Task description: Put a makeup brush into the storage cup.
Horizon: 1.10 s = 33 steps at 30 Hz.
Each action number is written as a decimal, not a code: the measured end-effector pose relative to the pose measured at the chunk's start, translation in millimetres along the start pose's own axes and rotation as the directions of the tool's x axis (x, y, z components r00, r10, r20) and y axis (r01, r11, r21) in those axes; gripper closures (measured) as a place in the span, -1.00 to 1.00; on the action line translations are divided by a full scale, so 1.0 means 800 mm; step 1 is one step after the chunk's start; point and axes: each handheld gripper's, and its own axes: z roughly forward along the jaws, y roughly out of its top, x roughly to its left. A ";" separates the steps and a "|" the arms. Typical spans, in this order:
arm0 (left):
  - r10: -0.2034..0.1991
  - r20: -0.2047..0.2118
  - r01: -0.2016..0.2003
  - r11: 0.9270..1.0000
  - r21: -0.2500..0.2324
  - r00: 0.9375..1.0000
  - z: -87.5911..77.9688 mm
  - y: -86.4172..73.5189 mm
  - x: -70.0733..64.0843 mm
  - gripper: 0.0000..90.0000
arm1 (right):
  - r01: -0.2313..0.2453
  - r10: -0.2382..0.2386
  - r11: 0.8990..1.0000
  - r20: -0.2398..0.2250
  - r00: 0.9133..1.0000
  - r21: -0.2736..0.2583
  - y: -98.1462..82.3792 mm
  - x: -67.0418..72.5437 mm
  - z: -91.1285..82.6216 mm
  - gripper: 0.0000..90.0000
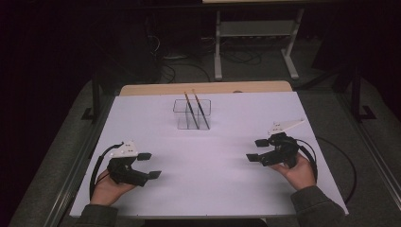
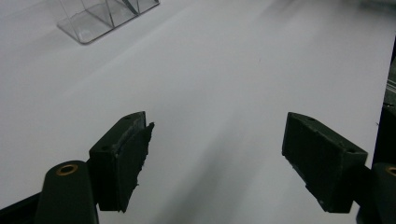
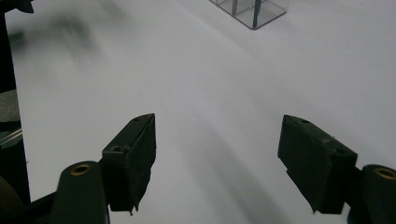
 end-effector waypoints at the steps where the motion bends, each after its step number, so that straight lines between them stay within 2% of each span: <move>1: 0.000 -0.001 0.000 1.000 0.000 1.000 0.000 0.000 0.000 -0.51 | -0.004 0.004 1.000 -0.001 1.000 -0.005 -0.001 0.001 0.000 -0.40; 20: 0.002 0.002 -0.002 1.000 0.012 1.000 0.003 -0.003 0.000 -0.51 | -0.028 0.028 0.999 -0.001 1.000 -0.026 -0.034 0.005 -0.007 -0.43; 33: -0.002 -0.025 0.002 1.000 0.001 1.000 -0.003 -0.010 -0.001 -0.51 | -0.035 0.036 0.998 0.022 0.999 -0.047 -0.050 0.005 -0.014 -0.49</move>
